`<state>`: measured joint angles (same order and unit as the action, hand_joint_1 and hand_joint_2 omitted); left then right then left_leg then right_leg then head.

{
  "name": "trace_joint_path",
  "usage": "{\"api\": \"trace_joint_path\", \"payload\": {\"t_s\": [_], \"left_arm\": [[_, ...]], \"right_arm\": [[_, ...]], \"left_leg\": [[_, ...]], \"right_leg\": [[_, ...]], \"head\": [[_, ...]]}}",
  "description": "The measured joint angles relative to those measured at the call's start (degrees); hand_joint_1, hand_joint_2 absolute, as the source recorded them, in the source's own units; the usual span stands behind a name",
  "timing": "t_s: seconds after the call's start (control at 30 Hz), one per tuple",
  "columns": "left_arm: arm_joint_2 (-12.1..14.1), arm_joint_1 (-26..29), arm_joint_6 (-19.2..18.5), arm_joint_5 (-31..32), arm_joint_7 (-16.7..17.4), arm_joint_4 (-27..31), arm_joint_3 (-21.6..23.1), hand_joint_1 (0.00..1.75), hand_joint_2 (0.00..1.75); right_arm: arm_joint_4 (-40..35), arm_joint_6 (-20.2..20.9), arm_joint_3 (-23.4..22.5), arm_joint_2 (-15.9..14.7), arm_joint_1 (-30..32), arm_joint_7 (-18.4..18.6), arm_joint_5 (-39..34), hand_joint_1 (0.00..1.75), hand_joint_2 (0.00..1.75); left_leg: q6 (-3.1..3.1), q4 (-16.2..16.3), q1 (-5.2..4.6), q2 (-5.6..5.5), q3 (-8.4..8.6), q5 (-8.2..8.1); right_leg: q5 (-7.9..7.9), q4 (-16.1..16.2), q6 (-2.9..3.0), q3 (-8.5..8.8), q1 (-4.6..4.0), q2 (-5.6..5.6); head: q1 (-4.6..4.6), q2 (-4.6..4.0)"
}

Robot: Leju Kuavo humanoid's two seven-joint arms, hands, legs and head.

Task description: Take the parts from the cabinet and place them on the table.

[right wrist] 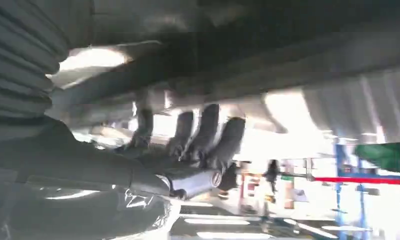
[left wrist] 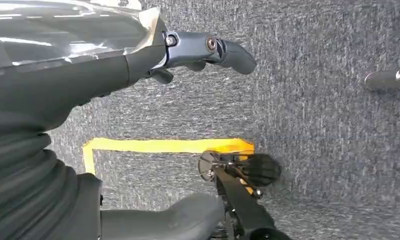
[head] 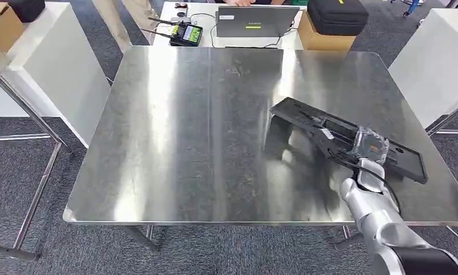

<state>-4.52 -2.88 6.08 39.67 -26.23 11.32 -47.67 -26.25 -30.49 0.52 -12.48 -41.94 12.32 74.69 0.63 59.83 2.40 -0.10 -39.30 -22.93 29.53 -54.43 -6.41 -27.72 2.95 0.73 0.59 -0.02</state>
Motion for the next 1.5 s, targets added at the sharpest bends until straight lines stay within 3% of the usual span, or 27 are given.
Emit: {"api": "trace_joint_path", "payload": {"t_s": [0.03, 0.07, 0.43, 0.6, 0.83, 0.9, 0.97, 1.1, 1.17, 1.23, 1.43, 1.5], "left_arm": [[0.00, -0.03, 0.06, 0.00, 0.06, 0.00, -0.07, 0.00, 1.75], [0.00, -0.05, 0.15, 0.00, 0.06, 0.00, -0.15, 0.00, 0.00], [-0.37, -0.08, 0.26, 0.20, -0.39, 0.00, -1.46, 0.00, 0.00], [-0.37, -0.13, 0.46, 0.79, -0.18, 0.00, -1.83, 0.00, 0.00], [-0.39, -0.13, 0.48, 0.96, -0.15, 0.00, -2.45, 0.00, 0.00], [-0.39, -0.13, 0.50, 1.05, -0.15, 0.00, -2.56, 0.00, 0.00], [-0.39, -0.13, 0.50, 1.25, -0.15, 0.00, -2.75, 0.00, 0.00], [-0.44, -0.16, 0.57, 1.90, -0.18, 0.00, -2.93, 0.00, 0.00], [-0.50, -0.16, 0.70, 1.95, -0.18, 0.00, -3.28, 0.00, 0.00], [-0.63, -0.19, 0.89, 2.12, -0.18, 0.00, -3.85, 0.00, 0.00], [-0.63, -0.19, 0.89, 2.12, -0.18, 0.00, -3.85, 0.00, 0.00], [-0.68, -0.18, 0.98, 2.14, -0.18, 0.00, -4.00, 0.00, 0.00]], "right_arm": [[0.26, -0.26, -0.71, -0.13, 0.11, -0.41, 0.26, 0.00, 0.00], [0.52, -0.57, -1.22, -0.24, 0.12, -0.70, 0.53, 0.00, 0.00], [2.16, -2.06, -3.73, 0.37, -0.38, -4.02, 2.47, 0.00, 0.00], [1.88, -3.26, -6.07, 2.47, -0.61, -11.49, -1.92, 0.00, 0.00], [1.27, -3.26, -7.47, 3.96, -0.83, -12.33, -2.82, 0.00, 0.00], [1.05, -3.23, -7.80, 4.26, -0.82, -14.91, -5.19, 0.00, 0.00], [-0.09, -2.71, -8.76, 5.18, -0.77, -19.94, -9.96, 0.00, 0.00], [-5.46, 2.87, -9.55, 7.78, 0.27, -29.20, -23.33, 0.00, 0.00], [-9.21, 9.20, -9.55, 9.30, 1.76, -35.40, -34.98, 0.00, 0.00], [-15.35, 18.01, -9.31, 11.27, 4.36, -40.95, -49.66, 0.00, 0.00], [-15.38, 18.05, -9.31, 11.28, 4.46, -40.97, -49.73, 0.00, 0.00], [-16.89, 20.04, -9.09, 11.61, 5.12, -41.73, -52.99, 0.00, 0.00]], "left_leg": [[0.00, -0.05, 0.00, 0.04, 0.04, 0.00], [0.00, -0.10, 0.01, 0.13, 0.09, 0.00], [-0.02, -0.27, 0.04, 0.14, 0.25, 0.01], [-0.02, -0.27, 0.05, 0.15, 0.32, 0.01], [-0.04, -0.27, 0.07, 0.14, 0.34, 0.02], [-0.04, -0.27, 0.07, 0.14, 0.34, 0.02], [-0.04, -0.28, 0.07, 0.14, 0.36, 0.03], [-0.05, -0.29, 0.12, 0.18, 0.43, 0.03], [-0.05, -0.29, 0.17, 0.19, 0.43, 0.02], [-0.07, -0.29, 0.21, 0.18, 0.43, 0.01], [-0.08, -0.29, 0.21, 0.18, 0.43, 0.01], [-0.08, -0.29, 0.22, 0.18, 0.44, 0.01]], "right_leg": [[0.00, -0.01, 0.00, 0.06, -0.03, -0.04], [0.00, -0.02, 0.00, 0.04, -0.04, -0.12], [0.09, -0.03, 0.12, 0.07, -0.06, -0.15], [0.09, -0.03, 0.12, 0.10, -0.07, -0.15], [0.11, -0.03, 0.15, 0.17, -0.07, -0.12], [0.11, -0.03, 0.15, 0.18, -0.07, -0.12], [0.10, -0.04, 0.15, 0.18, -0.08, -0.14], [0.13, -0.05, 0.18, 0.22, -0.12, -0.13], [0.14, -0.06, 0.20, 0.22, -0.16, -0.14], [0.15, -0.05, 0.22, 0.23, -0.17, -0.13], [0.16, -0.05, 0.22, 0.23, -0.17, -0.13], [0.20, -0.05, 0.28, 0.23, -0.17, -0.12]], "head": [[-0.02, 0.00], [0.00, 0.00], [-0.02, 0.00], [0.00, 0.00], [-0.02, 0.00], [-0.02, 0.00], [0.00, 0.00], [-0.02, 0.02], [-0.02, 0.02], [-0.02, 0.00], [-0.02, 0.00], [-0.04, 0.00]]}}
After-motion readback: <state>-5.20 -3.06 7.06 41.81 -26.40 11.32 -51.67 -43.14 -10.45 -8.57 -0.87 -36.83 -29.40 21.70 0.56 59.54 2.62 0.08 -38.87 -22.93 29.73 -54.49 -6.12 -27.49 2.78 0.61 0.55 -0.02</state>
